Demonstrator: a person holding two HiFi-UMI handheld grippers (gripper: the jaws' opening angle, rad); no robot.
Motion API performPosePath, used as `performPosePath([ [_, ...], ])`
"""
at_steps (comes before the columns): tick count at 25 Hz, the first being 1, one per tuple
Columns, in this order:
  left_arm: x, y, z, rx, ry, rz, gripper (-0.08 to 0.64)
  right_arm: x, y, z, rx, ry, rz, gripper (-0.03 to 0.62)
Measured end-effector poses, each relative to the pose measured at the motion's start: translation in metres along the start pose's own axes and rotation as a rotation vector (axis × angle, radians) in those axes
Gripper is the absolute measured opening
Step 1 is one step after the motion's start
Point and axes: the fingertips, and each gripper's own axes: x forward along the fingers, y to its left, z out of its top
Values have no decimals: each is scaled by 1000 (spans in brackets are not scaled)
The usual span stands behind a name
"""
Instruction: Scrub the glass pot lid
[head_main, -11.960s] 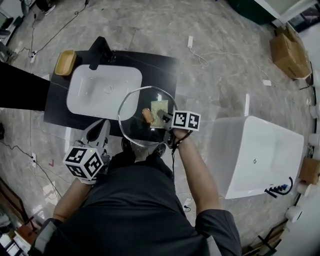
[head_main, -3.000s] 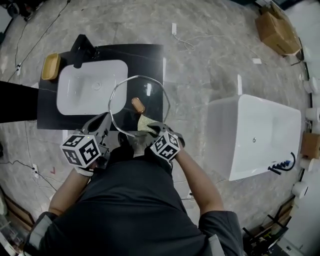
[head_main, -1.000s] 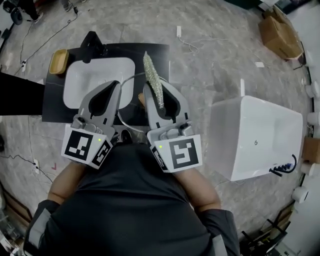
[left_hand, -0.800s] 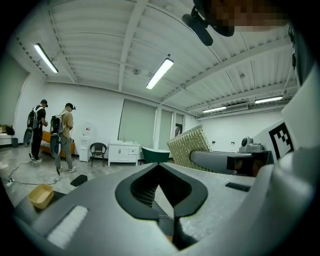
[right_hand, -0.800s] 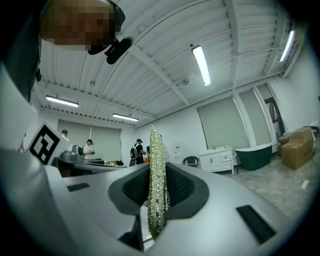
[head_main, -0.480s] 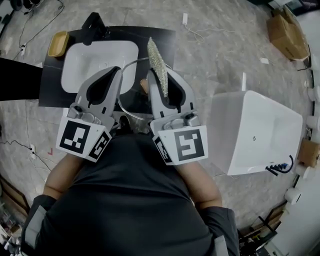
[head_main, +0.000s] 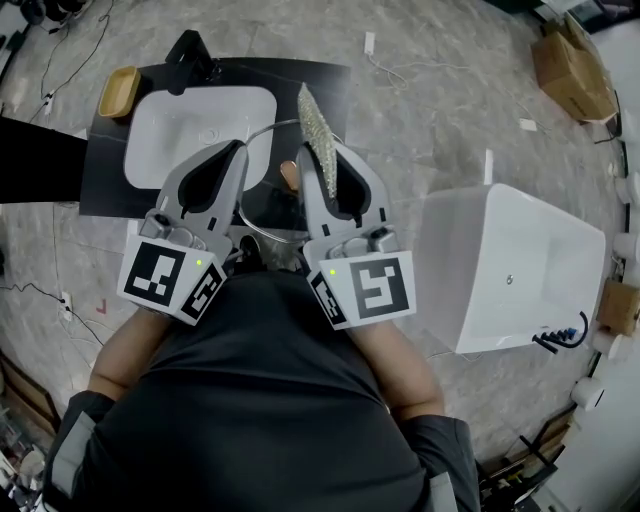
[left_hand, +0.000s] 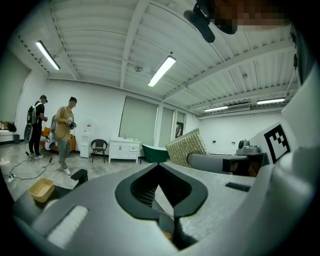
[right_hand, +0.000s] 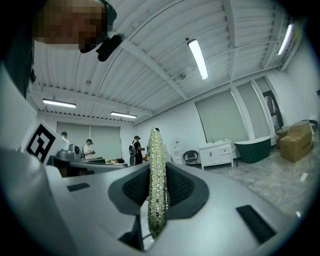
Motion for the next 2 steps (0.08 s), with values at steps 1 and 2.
performPosePath([
  [1,0,-1,0,0,1,0,0,-1,0,0,2,0,0,63],
  [2,0,-1,0,0,2,-1,0,-1,0,0,4,1,0,63],
])
